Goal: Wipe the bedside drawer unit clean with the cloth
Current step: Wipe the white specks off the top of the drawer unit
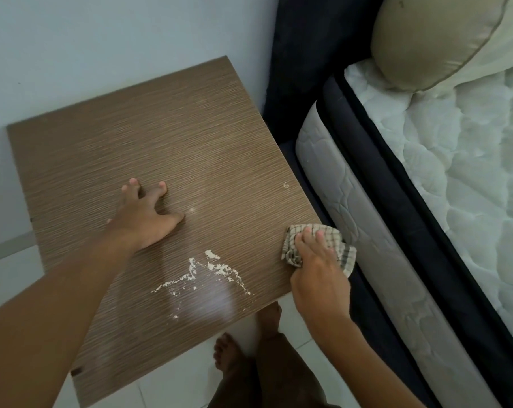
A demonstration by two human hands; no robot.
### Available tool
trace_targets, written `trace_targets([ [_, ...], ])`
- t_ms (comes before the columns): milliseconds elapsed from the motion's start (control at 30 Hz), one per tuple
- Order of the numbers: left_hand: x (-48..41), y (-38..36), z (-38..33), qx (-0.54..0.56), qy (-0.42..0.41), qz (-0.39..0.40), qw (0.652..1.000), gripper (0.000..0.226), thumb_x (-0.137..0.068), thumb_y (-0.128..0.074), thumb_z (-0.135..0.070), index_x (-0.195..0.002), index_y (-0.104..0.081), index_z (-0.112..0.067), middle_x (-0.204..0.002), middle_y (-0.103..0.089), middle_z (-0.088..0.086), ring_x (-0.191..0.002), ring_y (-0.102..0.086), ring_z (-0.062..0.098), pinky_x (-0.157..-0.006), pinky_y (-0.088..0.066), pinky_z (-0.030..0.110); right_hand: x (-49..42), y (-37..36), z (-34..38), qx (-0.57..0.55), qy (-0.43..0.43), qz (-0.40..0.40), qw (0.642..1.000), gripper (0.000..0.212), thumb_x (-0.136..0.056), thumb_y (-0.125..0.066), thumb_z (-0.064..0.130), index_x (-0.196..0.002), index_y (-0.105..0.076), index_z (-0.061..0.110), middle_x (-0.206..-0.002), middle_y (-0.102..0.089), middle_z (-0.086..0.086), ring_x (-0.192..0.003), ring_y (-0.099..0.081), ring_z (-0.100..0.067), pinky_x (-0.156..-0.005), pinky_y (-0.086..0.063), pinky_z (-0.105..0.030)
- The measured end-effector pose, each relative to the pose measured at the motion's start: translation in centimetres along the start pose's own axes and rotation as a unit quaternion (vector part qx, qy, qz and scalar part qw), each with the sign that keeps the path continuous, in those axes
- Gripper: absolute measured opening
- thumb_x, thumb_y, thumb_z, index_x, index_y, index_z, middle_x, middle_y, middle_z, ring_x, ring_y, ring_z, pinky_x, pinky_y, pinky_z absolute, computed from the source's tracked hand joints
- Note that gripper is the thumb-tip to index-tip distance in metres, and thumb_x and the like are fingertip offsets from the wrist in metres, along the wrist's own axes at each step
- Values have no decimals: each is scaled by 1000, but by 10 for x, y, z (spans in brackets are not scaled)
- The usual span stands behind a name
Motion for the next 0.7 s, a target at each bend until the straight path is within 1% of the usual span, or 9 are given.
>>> trace_targets([
  [100,0,0,0,-10,1,2,1000,81,-84,-58,-61,-152,-18,-40,-163,16,-3,-149,17,19,-119,-7,58,25,-19,23,-15,1,37,999,68,-82,-51,1,-144,-40,26,-155,-28,11,-146,-17,-10,-117,-28,-40],
  [200,0,0,-1,-12,2,2,1000,81,-85,-58,-61,-152,-18,-40,-163,16,-3,-149,17,20,-119,-7,58,56,-30,59,-36,53,45,997,65,-65,-77,11,-124,-62,34,-132,-59,15,-125,-54,-8,-93,-53,-46],
  [267,-1,-1,0,-8,1,5,1000,81,-85,-58,-60,-152,-18,-40,-163,17,-3,-149,17,20,-119,-6,57,65,-30,77,-82,77,57,992,53,-79,-69,17,-126,-57,38,-127,-60,20,-117,-56,0,-93,-54,-36],
  [333,-1,-2,1,-2,-3,1,1000,81,-84,-59,-60,-152,-19,-39,-163,17,-2,-149,18,19,-119,-6,57,54,-13,81,-140,74,52,986,38,-91,-55,15,-123,-56,37,-115,-61,19,-100,-56,2,-84,-51,-22],
  [400,-2,-2,2,-2,-8,-9,1000,82,-83,-61,-60,-152,-21,-38,-163,15,0,-149,17,20,-119,-6,56,28,19,80,-197,54,12,979,33,-92,-50,8,-115,-59,30,-103,-59,15,-89,-54,-3,-76,-49,-21],
  [467,-2,-1,3,-1,-7,-14,1000,82,-83,-61,-61,-152,-22,-38,-163,14,1,-150,16,21,-120,-5,56,-7,54,76,-225,52,-58,971,35,-91,-46,2,-114,-62,23,-105,-60,10,-91,-56,-7,-80,-52,-30],
  [567,-2,-1,2,2,-3,-9,1000,82,-83,-60,-61,-152,-21,-40,-163,14,0,-150,15,22,-119,-5,56,-71,79,65,-204,44,-118,971,40,-90,-42,4,-120,-62,21,-115,-63,6,-100,-56,-6,-88,-48,-28],
  [633,-1,-1,2,2,-2,-3,1000,80,-84,-59,-61,-151,-20,-41,-163,16,-1,-150,16,22,-119,-5,57,-108,67,59,-177,52,-94,978,46,-91,-39,8,-128,-58,26,-122,-62,5,-110,-56,-11,-97,-46,-36],
  [700,0,-1,1,3,-6,-3,1000,78,-87,-57,-58,-152,-19,-41,-163,17,-1,-149,18,21,-119,-5,57,-128,36,53,-140,66,-41,987,50,-93,-39,9,-139,-48,23,-140,-52,0,-132,-44,-19,-111,-33,-46],
])
Point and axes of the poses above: each hand's wrist, its own x-axis away from the middle knuckle, its own y-axis out of the back of the hand, z = x × y, the point moved 9 cm from there along -x, towards the middle knuckle
